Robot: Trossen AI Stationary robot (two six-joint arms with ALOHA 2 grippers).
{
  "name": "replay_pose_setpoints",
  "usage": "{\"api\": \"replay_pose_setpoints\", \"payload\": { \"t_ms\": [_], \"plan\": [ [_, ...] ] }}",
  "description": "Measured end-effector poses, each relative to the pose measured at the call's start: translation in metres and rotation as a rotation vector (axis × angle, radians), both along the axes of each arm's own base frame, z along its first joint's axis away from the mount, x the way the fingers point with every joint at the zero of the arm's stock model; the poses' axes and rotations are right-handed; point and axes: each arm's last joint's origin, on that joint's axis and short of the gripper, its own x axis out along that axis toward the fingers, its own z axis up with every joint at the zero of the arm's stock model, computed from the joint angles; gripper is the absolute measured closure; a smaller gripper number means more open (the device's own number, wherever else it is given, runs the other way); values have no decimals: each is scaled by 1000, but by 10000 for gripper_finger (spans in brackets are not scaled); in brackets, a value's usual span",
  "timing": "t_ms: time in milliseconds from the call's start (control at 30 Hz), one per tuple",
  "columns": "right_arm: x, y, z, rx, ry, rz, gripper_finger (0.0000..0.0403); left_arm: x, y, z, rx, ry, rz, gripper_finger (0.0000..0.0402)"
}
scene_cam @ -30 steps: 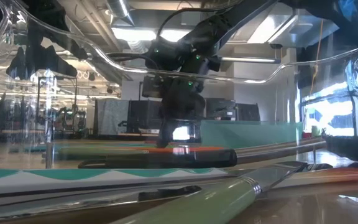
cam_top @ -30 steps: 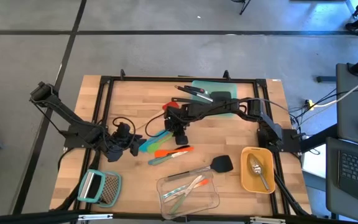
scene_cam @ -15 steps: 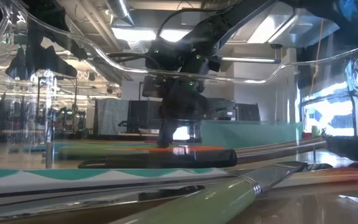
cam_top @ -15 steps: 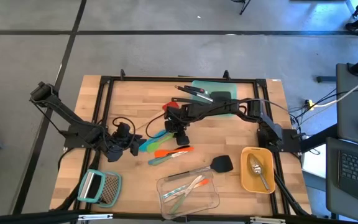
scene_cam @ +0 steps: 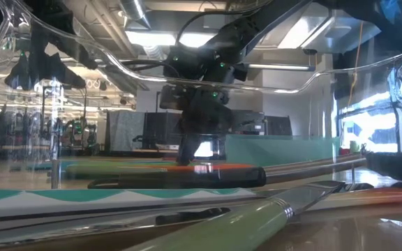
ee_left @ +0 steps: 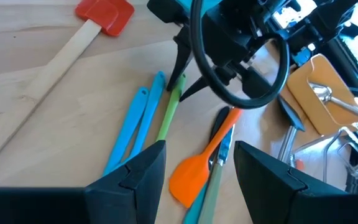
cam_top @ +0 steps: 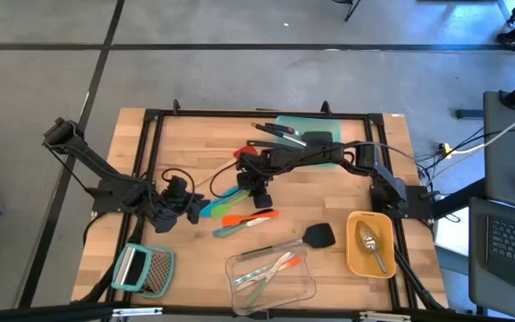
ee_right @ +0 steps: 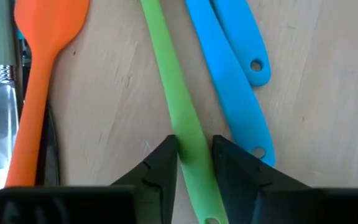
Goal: Pick & Place Kitchen Items
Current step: Put the green spatula into the green bin
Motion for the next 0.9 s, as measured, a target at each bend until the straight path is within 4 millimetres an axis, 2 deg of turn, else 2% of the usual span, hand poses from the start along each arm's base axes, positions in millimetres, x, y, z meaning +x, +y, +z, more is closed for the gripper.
{"api": "replay_pose_setpoints", "payload": {
  "t_ms": [267, 467, 733, 900],
  "plan": [
    [0, 1, 0, 4, 17, -35, 322, -4, 2, -5, -25, 85, -30, 217],
    [0, 9, 0, -79, 24, -66, 330, -3, 8, -8, -73, 141, -18, 217],
    [1, 35, 0, -223, 19, -81, 342, 4, 23, -15, -174, 241, 22, 217],
    [2, 51, 1, -261, 15, -92, 344, 11, 30, -21, -158, 319, -38, 217]
  ]
}}
